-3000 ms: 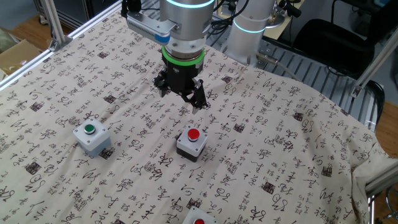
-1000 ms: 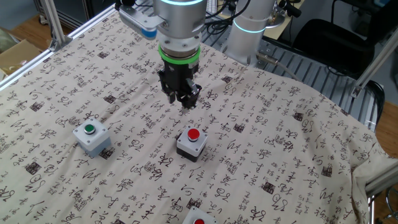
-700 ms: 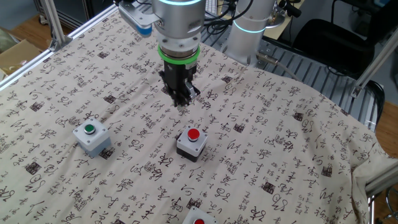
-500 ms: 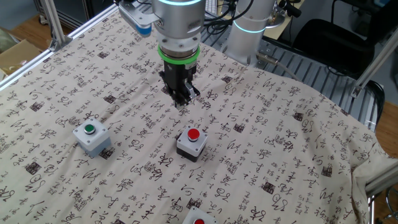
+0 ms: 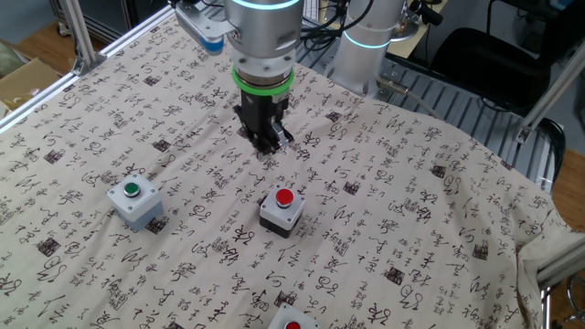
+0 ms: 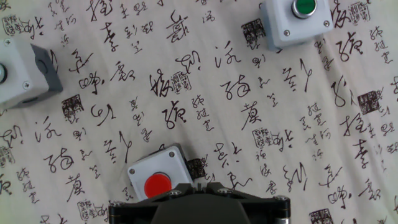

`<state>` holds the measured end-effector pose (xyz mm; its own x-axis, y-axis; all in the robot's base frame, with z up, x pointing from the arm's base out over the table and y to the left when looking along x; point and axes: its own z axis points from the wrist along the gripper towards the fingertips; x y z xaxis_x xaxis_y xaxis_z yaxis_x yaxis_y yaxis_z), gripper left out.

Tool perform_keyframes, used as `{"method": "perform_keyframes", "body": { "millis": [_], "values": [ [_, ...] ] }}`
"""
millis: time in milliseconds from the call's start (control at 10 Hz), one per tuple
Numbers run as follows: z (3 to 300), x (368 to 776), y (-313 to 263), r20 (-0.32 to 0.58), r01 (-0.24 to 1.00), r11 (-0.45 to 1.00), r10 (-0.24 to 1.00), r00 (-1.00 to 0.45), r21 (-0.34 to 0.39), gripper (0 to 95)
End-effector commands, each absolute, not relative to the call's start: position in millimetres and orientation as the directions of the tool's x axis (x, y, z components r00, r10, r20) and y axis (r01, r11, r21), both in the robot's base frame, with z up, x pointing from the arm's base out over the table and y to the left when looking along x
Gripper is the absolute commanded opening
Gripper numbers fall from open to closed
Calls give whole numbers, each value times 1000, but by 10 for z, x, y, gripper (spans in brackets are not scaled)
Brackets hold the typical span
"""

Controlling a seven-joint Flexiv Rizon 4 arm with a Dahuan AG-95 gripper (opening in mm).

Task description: Press three buttons from left to right in sequence

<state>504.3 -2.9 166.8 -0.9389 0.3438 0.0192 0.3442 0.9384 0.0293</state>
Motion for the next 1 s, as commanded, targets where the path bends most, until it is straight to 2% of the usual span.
{"method": "perform_keyframes", "body": {
  "millis": [100, 1000],
  "values": [
    [1633, 5135, -86, 16, 335, 942, 334, -942, 21, 0],
    [1455, 5675, -661, 13, 240, 971, 240, -971, 22, 0]
  ]
}}
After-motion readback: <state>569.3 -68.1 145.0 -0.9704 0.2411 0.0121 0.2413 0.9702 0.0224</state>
